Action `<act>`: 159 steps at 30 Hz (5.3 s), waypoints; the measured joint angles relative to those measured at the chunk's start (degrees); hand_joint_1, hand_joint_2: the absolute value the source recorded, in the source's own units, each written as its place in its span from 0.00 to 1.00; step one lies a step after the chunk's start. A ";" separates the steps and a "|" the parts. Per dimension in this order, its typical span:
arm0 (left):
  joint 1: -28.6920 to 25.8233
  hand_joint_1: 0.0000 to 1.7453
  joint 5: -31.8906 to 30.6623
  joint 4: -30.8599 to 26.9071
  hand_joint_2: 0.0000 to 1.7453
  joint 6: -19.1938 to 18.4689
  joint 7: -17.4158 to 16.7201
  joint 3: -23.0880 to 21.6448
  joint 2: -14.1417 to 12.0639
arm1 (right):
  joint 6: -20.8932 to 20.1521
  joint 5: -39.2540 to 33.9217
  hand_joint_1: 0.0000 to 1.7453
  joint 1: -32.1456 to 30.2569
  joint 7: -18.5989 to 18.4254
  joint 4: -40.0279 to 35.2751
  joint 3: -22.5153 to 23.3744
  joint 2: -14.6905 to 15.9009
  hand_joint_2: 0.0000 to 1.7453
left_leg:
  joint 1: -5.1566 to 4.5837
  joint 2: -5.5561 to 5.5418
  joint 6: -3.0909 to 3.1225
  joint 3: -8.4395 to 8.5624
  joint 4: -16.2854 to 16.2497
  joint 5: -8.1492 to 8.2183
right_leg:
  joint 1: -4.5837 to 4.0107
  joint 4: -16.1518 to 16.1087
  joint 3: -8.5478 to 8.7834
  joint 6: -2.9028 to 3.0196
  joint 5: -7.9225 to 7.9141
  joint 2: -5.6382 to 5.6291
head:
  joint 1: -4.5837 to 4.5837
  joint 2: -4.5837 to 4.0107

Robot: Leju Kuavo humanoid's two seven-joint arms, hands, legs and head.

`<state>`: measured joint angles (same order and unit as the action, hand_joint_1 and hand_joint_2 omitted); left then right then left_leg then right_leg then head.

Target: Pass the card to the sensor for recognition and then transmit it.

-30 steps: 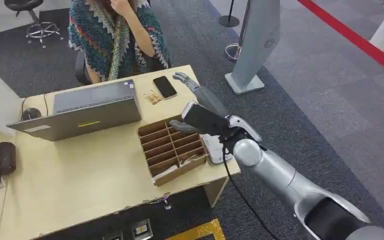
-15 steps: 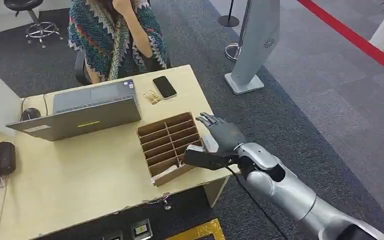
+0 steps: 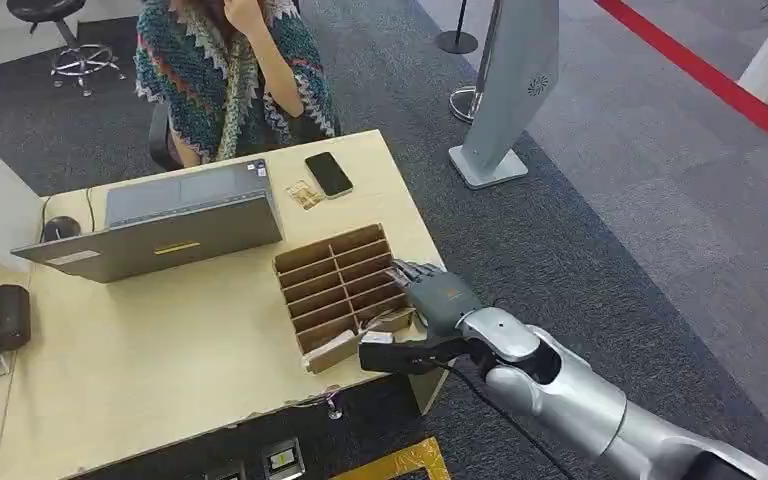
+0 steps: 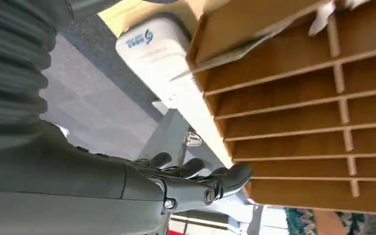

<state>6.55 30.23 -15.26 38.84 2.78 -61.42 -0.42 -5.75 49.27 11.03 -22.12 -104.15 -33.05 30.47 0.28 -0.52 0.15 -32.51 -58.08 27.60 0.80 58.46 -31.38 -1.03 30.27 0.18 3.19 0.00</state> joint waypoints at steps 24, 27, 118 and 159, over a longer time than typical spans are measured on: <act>-0.04 0.00 -0.68 0.00 0.00 0.02 -0.04 0.00 -0.07 | 16.96 10.25 0.00 -3.15 1.29 3.30 -2.97 -1.38 1.00 | 0.00 -0.01 0.00 0.00 0.00 0.00 | 0.00 0.00 0.00 0.00 0.00 0.01 | 0.00 0.00; -0.03 0.00 -0.66 0.00 0.00 -0.11 -0.20 -0.02 -0.09 | 16.96 10.27 0.00 -3.35 1.12 3.80 -3.36 -1.57 1.00 | 0.00 -0.01 0.00 0.00 0.00 0.00 | 0.00 0.00 0.00 0.00 0.00 0.01 | 0.00 0.00; 1.03 0.00 -1.53 -0.15 0.00 -0.37 -1.33 -0.26 -0.28 | 18.53 4.35 1.00 -2.32 2.16 11.23 -1.81 -6.25 1.00 | 0.01 0.02 -0.01 0.01 0.01 0.00 | -0.01 0.00 -0.01 0.01 0.00 -0.03 | 0.00 0.00; 2.69 0.00 -4.07 -1.60 0.00 0.15 -1.79 -2.78 0.85 | 13.64 7.59 1.00 10.07 3.78 1.90 4.72 -4.33 1.00 | -0.01 0.04 0.03 0.01 -0.01 -0.04 | 0.00 0.02 -0.01 0.04 -0.05 -0.04 | 0.00 0.00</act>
<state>9.24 26.16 -16.85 38.99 0.98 -64.19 0.44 7.89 56.85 21.11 -18.34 -102.25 -28.33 26.14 0.27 -0.49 0.18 -32.50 -58.09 27.57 0.80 58.47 -31.38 -0.99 30.22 0.14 3.19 0.00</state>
